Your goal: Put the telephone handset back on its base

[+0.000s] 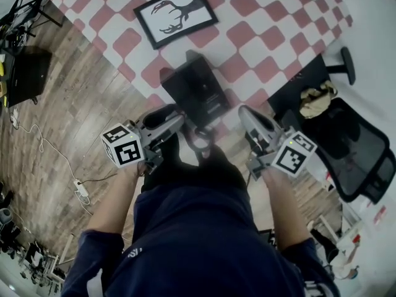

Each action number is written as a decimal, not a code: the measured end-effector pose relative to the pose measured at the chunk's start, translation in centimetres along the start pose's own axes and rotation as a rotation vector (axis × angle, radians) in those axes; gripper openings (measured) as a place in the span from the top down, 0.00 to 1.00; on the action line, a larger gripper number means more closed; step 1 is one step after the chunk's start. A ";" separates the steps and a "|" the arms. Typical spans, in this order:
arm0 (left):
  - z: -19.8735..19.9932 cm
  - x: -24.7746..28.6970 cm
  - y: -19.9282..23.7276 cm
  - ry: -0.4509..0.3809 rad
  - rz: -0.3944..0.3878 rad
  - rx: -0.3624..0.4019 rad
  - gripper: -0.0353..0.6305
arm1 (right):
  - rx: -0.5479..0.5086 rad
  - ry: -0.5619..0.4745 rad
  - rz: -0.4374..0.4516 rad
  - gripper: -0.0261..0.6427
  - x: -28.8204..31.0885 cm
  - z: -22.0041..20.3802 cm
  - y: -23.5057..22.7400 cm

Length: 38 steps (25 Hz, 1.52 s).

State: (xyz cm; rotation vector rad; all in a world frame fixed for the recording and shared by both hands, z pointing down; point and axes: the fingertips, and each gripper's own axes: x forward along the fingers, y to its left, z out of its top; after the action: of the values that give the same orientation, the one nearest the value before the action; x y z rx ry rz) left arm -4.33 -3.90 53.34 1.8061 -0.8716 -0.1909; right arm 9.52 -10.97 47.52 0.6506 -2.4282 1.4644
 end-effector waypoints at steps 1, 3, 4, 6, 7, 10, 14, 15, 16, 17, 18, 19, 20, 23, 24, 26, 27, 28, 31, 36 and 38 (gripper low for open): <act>0.3 -0.5 -0.2 -0.007 0.006 0.009 0.61 | -0.011 -0.008 0.004 0.94 0.0 0.4 0.4; 1.3 -1.5 -1.0 -0.025 0.018 0.043 0.61 | -0.032 -0.025 0.013 0.94 -0.1 1.2 1.3; 1.9 -2.0 -1.5 -0.036 0.021 0.067 0.61 | -0.040 -0.035 0.016 0.94 -0.2 1.6 1.7; 3.5 -2.7 -2.8 -0.060 0.022 0.126 0.68 | -0.057 -0.058 0.022 0.94 -0.4 2.5 2.6; 4.3 -3.0 -3.6 -0.072 0.020 0.158 0.72 | -0.068 -0.069 0.024 0.94 -0.6 2.9 3.1; 6.5 -3.4 -6.3 -0.092 0.000 0.254 0.81 | -0.101 -0.098 0.027 0.94 -1.1 4.1 4.6; 9.1 -3.7 -9.9 -0.093 -0.036 0.375 0.87 | -0.162 -0.141 0.020 0.94 -1.7 5.8 6.9; 9.7 -3.7 -10.8 -0.092 -0.046 0.402 0.88 | -0.179 -0.150 0.019 0.94 -1.8 6.1 7.5; 10.1 -3.7 -11.6 -0.092 -0.056 0.427 0.88 | -0.198 -0.157 0.020 0.94 -1.9 6.4 8.1; 10.6 -3.7 -12.3 -0.093 -0.068 0.447 0.88 | -0.218 -0.161 0.021 0.94 -2.0 6.7 8.7; 11.0 -3.7 -13.0 -0.095 -0.080 0.461 0.89 | -0.239 -0.164 0.023 0.94 -2.1 6.9 9.3; 11.4 -3.7 -13.7 -0.099 -0.092 0.470 0.89 | -0.259 -0.169 0.024 0.94 -2.2 7.1 9.9; 11.8 -3.7 -14.3 -0.103 -0.103 0.478 0.89 | -0.276 -0.175 0.024 0.94 -2.3 7.4 10.5; 13.0 -3.9 -16.1 -0.113 -0.137 0.504 0.89 | -0.318 -0.197 0.026 0.94 -2.7 8.0 12.0; 13.2 -4.1 -16.6 -0.114 -0.147 0.514 0.90 | -0.331 -0.202 0.026 0.94 -2.8 8.1 12.5; 13.7 -4.3 -17.5 -0.113 -0.163 0.536 0.90 | -0.360 -0.210 0.019 0.94 -2.8 8.2 13.3; 13.8 -4.4 -17.8 -0.112 -0.168 0.547 0.90 | -0.373 -0.214 0.015 0.94 -2.8 8.2 13.7; 13.9 -4.6 -18.1 -0.111 -0.173 0.558 0.90 | -0.384 -0.218 0.012 0.94 -2.9 8.3 14.1; 14.2 -4.8 -18.6 -0.107 -0.185 0.574 0.90 | -0.401 -0.231 0.012 0.94 -2.9 8.4 15.1; 14.0 -5.2 -19.0 -0.100 -0.200 0.572 0.90 | -0.416 -0.246 0.011 0.94 -3.0 8.2 15.9; 13.8 -5.2 -19.1 -0.093 -0.205 0.572 0.90 | -0.418 -0.251 0.013 0.94 -3.0 8.2 16.1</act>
State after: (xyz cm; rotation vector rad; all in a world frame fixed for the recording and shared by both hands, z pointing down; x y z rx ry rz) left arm -6.19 -7.83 29.63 2.4404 -0.8598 -0.1677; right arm 4.53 -10.94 29.89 0.7554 -2.8097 0.8719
